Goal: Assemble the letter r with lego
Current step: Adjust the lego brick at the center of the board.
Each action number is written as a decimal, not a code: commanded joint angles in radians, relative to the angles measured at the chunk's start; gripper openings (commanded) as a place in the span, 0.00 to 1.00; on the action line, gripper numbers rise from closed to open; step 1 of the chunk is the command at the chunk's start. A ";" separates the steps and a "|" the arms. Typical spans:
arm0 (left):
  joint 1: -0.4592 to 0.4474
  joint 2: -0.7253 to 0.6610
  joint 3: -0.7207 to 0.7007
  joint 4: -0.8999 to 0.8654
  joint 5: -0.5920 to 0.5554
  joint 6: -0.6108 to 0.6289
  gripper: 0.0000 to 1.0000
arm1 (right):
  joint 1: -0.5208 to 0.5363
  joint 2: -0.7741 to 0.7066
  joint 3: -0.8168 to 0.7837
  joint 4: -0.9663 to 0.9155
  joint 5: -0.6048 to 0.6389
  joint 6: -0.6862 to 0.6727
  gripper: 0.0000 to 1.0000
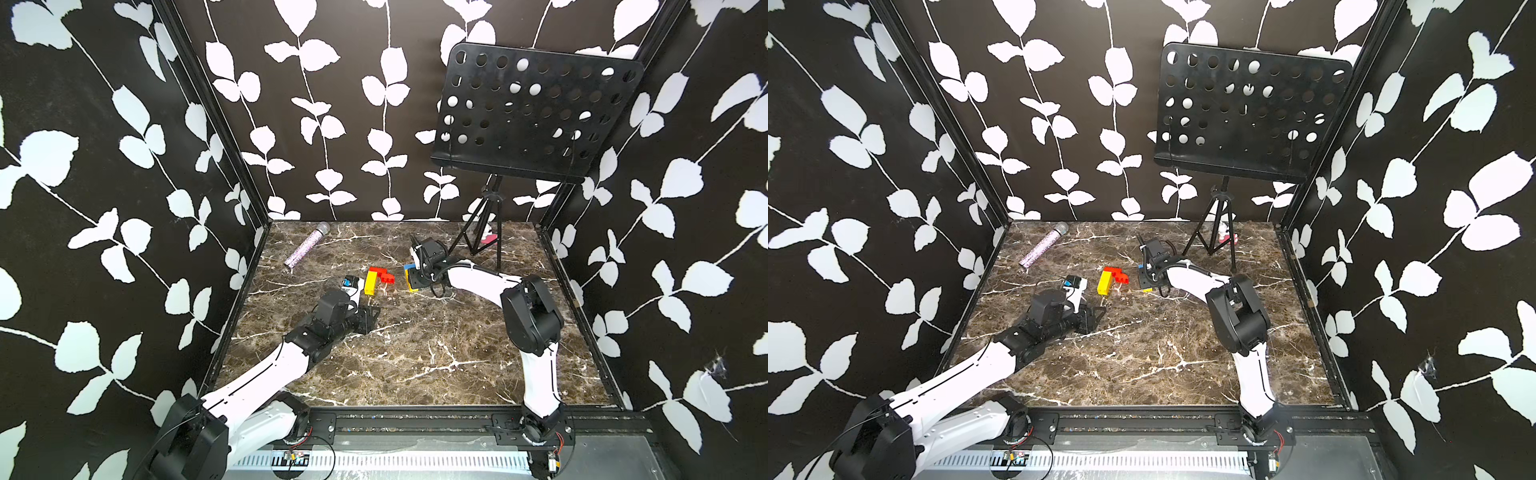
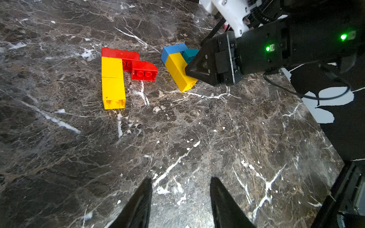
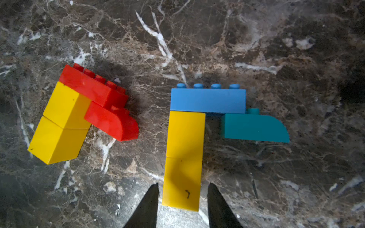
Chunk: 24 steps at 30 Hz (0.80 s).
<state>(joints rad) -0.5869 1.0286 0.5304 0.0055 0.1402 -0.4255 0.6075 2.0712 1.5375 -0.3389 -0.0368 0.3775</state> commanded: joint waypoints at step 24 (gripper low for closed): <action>-0.002 0.008 -0.015 0.033 0.004 -0.009 0.50 | 0.038 -0.032 -0.076 -0.021 0.060 0.206 0.17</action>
<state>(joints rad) -0.5869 1.0367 0.5274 0.0143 0.1406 -0.4274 0.6159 2.0914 1.4895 -0.3336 -0.0025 0.4938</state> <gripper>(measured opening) 0.500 0.328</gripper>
